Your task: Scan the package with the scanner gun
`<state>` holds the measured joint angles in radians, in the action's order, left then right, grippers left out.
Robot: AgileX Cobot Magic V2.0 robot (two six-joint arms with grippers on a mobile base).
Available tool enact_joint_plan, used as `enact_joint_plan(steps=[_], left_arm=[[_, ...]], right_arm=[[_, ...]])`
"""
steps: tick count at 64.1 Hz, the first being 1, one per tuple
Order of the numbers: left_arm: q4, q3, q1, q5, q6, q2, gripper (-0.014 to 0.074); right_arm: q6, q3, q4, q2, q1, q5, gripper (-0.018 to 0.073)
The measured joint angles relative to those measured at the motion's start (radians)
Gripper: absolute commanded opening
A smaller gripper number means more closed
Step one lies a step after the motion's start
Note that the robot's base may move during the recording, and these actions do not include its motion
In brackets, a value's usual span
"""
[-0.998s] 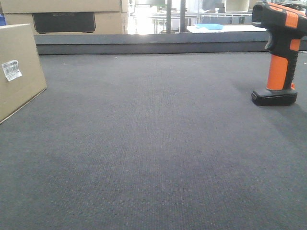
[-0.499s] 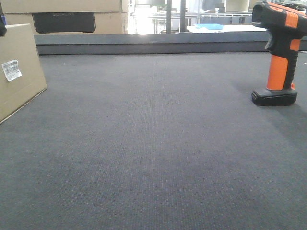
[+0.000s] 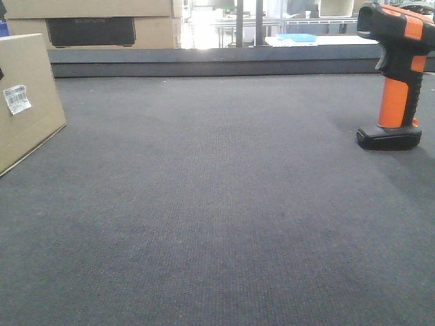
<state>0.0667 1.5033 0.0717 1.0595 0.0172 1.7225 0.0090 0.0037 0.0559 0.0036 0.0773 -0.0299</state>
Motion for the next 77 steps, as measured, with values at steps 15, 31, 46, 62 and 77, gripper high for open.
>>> enact_joint_plan(steps=[15, 31, 46, 62, 77], left_arm=[[0.117, 0.038, 0.000, 0.053, 0.000, 0.002, -0.0111], [0.256, 0.067, -0.169, -0.008, -0.144, -0.020, -0.0111], [0.263, 0.067, -0.372, -0.160, -0.322, -0.014, -0.0111], [0.228, 0.040, -0.461, -0.193, -0.389, 0.000, -0.0111], [0.206, -0.012, -0.461, -0.206, -0.403, 0.004, -0.0111]], right_arm=[[0.000, 0.000, 0.000, 0.000, 0.000, 0.000, -0.0165], [0.000, 0.000, 0.000, 0.000, 0.000, 0.000, -0.0165], [0.000, 0.000, 0.000, 0.000, 0.000, 0.000, -0.0165], [0.000, 0.000, 0.000, 0.000, 0.000, 0.000, -0.0165], [0.000, 0.000, 0.000, 0.000, 0.000, 0.097, -0.0165]])
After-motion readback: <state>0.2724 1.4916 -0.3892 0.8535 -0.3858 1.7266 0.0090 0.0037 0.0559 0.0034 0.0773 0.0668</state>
